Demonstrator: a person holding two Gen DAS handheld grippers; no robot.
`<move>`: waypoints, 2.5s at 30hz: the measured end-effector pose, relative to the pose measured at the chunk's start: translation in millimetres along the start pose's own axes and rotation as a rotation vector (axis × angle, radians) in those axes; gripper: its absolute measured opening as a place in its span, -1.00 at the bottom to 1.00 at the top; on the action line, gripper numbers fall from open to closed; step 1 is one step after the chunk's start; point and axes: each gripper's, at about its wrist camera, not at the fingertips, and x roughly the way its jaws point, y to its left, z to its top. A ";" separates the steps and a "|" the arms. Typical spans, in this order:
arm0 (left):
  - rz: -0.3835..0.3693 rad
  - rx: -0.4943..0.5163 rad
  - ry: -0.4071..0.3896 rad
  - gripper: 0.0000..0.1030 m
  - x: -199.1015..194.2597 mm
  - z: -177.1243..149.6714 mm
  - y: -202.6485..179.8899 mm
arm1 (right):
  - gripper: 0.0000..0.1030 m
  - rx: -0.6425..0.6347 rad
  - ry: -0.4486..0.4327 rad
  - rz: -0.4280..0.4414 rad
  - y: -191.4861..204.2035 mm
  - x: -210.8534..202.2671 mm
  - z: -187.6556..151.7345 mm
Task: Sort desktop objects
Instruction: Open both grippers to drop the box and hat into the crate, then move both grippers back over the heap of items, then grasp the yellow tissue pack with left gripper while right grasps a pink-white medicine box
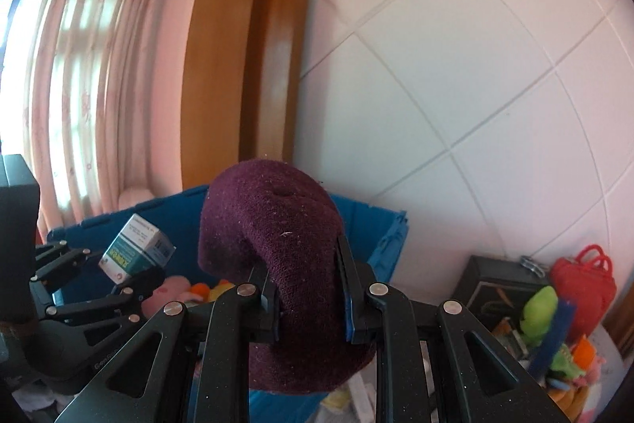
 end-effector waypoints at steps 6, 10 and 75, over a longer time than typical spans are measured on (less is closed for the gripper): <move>-0.060 -0.013 0.170 0.11 25.3 -6.3 20.5 | 0.31 -0.082 0.195 -0.011 31.3 41.9 -19.0; -0.086 -0.001 0.232 0.26 31.8 -7.4 20.6 | 0.96 -0.118 0.246 -0.045 33.2 45.4 -27.8; 0.047 0.177 0.357 0.32 212.9 -133.9 -280.8 | 1.00 0.280 0.599 -0.143 -327.7 50.2 -299.7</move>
